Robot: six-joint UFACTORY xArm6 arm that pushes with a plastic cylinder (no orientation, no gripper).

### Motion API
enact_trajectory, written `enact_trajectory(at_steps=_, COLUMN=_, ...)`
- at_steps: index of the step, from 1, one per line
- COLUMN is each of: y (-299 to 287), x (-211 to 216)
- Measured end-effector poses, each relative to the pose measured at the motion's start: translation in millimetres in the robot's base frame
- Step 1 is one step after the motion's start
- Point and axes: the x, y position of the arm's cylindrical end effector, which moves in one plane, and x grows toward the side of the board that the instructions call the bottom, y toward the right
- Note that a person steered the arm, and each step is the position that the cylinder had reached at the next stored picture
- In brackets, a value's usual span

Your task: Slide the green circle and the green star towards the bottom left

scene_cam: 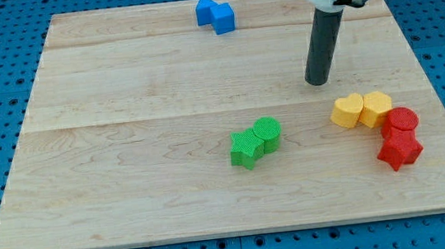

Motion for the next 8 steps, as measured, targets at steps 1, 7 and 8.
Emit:
enact_trajectory(at_steps=1, y=22.3, x=-10.5)
enact_trajectory(at_steps=7, y=14.2, x=-17.1)
enact_trajectory(at_steps=8, y=3.2, x=14.5)
